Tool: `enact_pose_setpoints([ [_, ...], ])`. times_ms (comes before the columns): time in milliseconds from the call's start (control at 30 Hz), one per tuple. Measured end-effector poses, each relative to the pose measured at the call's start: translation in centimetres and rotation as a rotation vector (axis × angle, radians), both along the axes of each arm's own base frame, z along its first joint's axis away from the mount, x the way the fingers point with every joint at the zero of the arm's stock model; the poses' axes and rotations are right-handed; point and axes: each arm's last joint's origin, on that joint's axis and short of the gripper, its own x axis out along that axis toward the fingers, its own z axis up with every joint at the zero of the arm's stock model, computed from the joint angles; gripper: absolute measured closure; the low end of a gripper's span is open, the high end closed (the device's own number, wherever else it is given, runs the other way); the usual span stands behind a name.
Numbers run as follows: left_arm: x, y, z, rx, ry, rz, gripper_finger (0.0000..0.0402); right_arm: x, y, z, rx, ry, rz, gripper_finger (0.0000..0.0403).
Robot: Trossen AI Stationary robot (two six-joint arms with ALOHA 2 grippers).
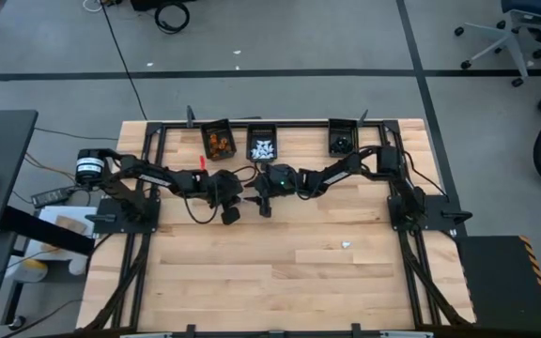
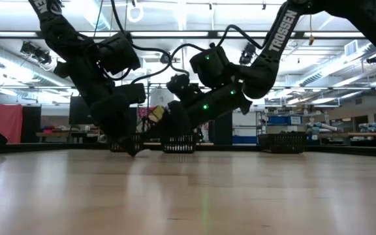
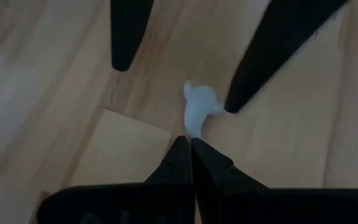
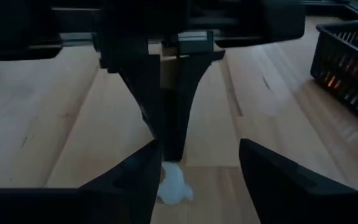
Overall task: Sort Halloween decoration
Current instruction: Put the white ghost toy into the middle black bin
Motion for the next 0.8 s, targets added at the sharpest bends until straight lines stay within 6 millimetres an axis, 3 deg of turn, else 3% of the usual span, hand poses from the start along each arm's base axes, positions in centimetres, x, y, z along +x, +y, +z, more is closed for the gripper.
enact_pose_setpoints([
  [367,-0.8,-0.2,0.5,0.022,0.047,-0.006,0.0401,1.1,0.1,-2.4,-0.004,-0.043,0.085,0.0185],
  [800,-3.5,-1.3,4.4,0.122,0.05,0.023,0.0401,2.0,-0.1,-4.2,0.048,-0.04,0.071,0.0186],
])
